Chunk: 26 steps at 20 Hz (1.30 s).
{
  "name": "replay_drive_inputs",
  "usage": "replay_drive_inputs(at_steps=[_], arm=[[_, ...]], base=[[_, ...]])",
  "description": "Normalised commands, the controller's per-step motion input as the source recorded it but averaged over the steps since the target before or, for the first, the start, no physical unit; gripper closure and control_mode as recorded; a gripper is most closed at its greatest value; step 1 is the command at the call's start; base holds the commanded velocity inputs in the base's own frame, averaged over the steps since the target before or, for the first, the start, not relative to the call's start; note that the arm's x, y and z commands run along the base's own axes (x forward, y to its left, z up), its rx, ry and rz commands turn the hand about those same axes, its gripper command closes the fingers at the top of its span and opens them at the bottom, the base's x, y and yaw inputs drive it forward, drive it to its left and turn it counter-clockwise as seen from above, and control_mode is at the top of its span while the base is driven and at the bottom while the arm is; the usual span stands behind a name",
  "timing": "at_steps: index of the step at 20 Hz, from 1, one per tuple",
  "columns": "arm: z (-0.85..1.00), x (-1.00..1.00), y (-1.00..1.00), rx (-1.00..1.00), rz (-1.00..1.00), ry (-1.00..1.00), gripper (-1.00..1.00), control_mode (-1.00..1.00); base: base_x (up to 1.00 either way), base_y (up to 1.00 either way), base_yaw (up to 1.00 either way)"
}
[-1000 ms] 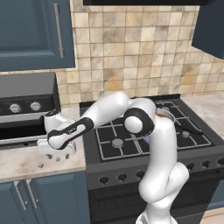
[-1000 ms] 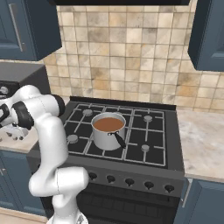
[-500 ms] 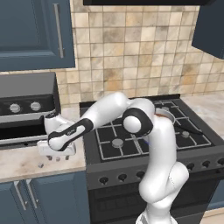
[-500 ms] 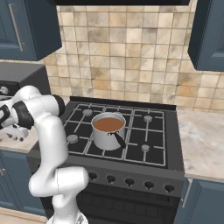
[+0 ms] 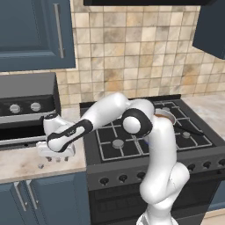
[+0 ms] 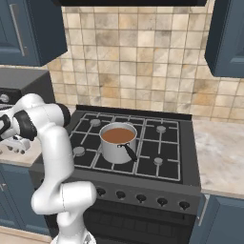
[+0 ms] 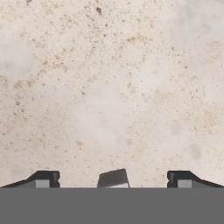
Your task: Pick up the sugar cube(s) and place them in the saucepan with hot chocolate.
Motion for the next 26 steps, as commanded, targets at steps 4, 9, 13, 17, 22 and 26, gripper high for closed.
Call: replay_drive_inputs(at_steps=[4,9,13,17,22,26], arm=[[0.0,0.0,0.01,0.0,0.0,0.0,-1.0,-1.0],[0.0,0.0,0.0,0.0,0.0,0.0,1.0,-1.0],[0.0,0.0,0.0,0.0,0.0,0.0,1.0,-1.0],[0.0,0.0,0.0,0.0,0.0,0.0,1.0,-1.0],[0.0,0.0,0.0,0.0,0.0,0.0,1.0,-1.0],[0.0,0.0,-0.03,0.0,0.0,0.0,1.0,-1.0]], base=[[0.0,0.0,0.0],[0.0,0.0,0.0],[0.0,0.0,0.0],[0.0,0.0,0.0],[0.0,0.0,0.0],[0.0,0.0,0.0]])
